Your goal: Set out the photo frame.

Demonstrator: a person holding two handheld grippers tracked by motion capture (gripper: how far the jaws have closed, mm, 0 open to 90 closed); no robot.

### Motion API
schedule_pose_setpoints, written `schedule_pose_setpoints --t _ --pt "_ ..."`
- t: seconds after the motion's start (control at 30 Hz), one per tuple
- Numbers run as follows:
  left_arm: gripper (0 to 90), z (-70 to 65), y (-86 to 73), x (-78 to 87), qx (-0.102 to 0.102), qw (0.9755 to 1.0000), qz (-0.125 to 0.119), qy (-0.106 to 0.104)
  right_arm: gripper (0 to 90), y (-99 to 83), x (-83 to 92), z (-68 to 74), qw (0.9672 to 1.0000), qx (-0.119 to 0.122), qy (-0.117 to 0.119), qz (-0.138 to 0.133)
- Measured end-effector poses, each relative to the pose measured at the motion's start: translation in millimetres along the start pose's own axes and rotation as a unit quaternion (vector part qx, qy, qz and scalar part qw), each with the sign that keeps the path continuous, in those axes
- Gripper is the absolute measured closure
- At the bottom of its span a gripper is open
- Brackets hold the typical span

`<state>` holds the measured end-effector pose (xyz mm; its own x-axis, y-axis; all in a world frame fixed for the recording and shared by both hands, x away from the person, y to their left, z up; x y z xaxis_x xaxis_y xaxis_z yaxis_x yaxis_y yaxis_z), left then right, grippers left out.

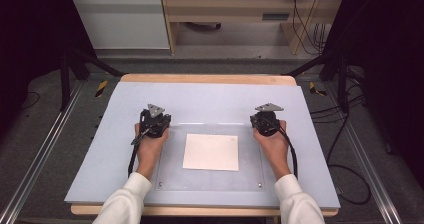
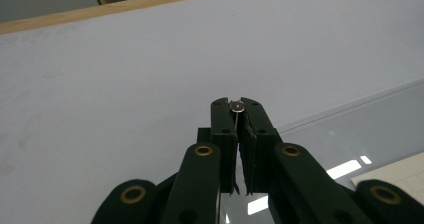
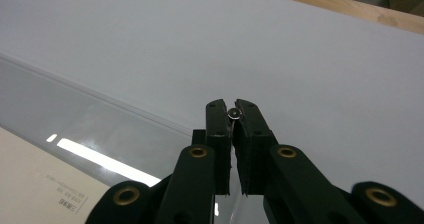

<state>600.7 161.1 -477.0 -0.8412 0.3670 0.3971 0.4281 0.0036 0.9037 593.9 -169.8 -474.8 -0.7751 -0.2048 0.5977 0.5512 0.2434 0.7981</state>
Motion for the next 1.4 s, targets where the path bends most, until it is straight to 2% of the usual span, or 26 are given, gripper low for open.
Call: schedule_pose_setpoints --t 0.07,0.37,0.67,0.83,0.97,1.03,1.23,1.4 --pt "84.9 0.1 2.0 -1.4 0.01 0.9999 0.003 -0.003 85.9 1.4 -0.2 -0.5 1.0 0.002 0.001 0.008" --pt "85.0 2.8 5.6 -3.2 -0.003 0.9993 0.038 -0.004 86.0 7.6 -1.6 -1.9 0.9991 0.003 0.007 0.043" --pt "85.0 5.5 12.9 -8.2 -0.013 0.9958 0.09 0.003 85.9 14.3 -4.6 -3.7 0.9971 -0.002 0.013 0.075" --pt "85.0 5.9 14.5 -9.7 -0.008 0.9947 0.102 0.009 85.9 19.7 -7.3 -4.1 0.9948 -0.011 0.013 0.1" --pt "85.0 5.9 16.5 -13.1 -0.001 0.9938 0.109 0.02 85.9 21.9 -9.2 -3.9 0.994 -0.016 0.009 0.108" --pt "85.0 7.1 17.6 -13.8 -0.003 0.9927 0.119 0.022 85.9 23.4 -10.3 -4.8 0.9932 -0.022 0.01 0.114" --pt "84.9 8.0 20.5 -17.5 0.001 0.9912 0.13 0.023 85.8 29.1 -14.6 -8.3 0.9898 -0.033 0.021 0.137" --pt "84.8 8.6 21.8 -18.5 -0.003 0.9897 0.141 0.024 85.7 29.3 -15.1 -8.9 0.9895 -0.036 0.026 0.137"
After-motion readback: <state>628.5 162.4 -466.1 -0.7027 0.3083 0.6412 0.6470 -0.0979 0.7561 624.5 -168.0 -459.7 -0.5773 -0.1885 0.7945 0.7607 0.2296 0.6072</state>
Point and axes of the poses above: each handheld gripper's, and its own axes: x roughly backward along the jaws, y roughly out of its top, z roughly to its left, the point moved 4 cm from there along -x, roughly forward along the jaws, and after that the axes turned 3 degrees about -y, right-handed, at the moved point
